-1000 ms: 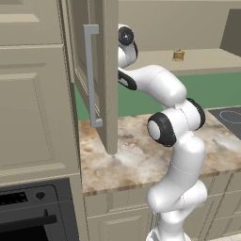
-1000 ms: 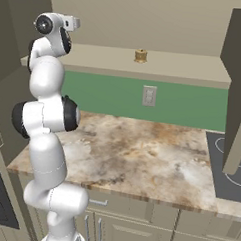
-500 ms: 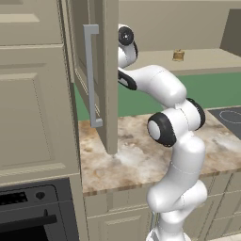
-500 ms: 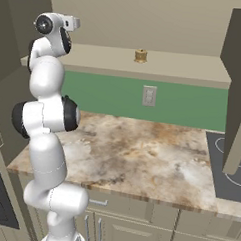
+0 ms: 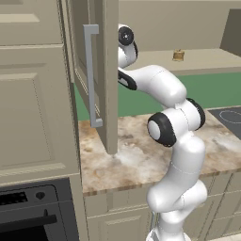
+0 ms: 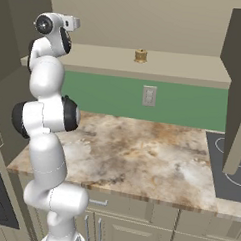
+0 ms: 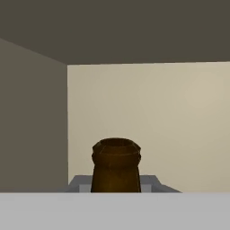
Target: Get the candle and the beer from the cabinet and move them to the dining counter.
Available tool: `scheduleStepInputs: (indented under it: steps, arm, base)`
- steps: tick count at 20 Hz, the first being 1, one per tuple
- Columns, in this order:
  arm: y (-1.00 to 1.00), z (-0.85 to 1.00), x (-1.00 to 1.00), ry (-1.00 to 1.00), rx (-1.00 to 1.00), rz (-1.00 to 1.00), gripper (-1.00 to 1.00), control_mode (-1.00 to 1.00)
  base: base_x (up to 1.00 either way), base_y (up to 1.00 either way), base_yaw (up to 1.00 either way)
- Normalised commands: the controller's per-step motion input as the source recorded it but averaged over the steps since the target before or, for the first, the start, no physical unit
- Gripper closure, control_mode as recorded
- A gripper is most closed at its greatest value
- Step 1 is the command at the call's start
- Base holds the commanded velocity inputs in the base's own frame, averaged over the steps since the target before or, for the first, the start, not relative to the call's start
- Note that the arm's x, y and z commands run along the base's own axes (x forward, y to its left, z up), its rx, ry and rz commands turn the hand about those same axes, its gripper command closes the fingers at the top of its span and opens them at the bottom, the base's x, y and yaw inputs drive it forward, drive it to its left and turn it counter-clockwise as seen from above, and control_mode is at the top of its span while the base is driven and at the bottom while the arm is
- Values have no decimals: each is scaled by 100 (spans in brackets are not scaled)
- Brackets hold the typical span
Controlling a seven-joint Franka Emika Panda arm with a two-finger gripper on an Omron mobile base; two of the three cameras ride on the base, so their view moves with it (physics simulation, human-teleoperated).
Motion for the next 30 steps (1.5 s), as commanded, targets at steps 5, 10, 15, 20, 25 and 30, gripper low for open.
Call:
scheduleStepInputs:
  steps: [5,10,15,20,25,30]
  arm:
    - [0,0,0,0,0,0,100,-100]
    - [0,0,0,0,0,0,100,-100]
    - [0,0,0,0,0,0,100,-100]
    - [0,0,-1,0,0,0,100,-100]
    - [-8,0,-33,-6,0,0,100,-100]
    - [-15,0,-29,0,0,0,100,-100]
  base:
    - [0,0,0]
    - [0,0,0]
    - [0,0,0]
    - [0,0,0]
    - [0,0,0]
    - [0,0,0]
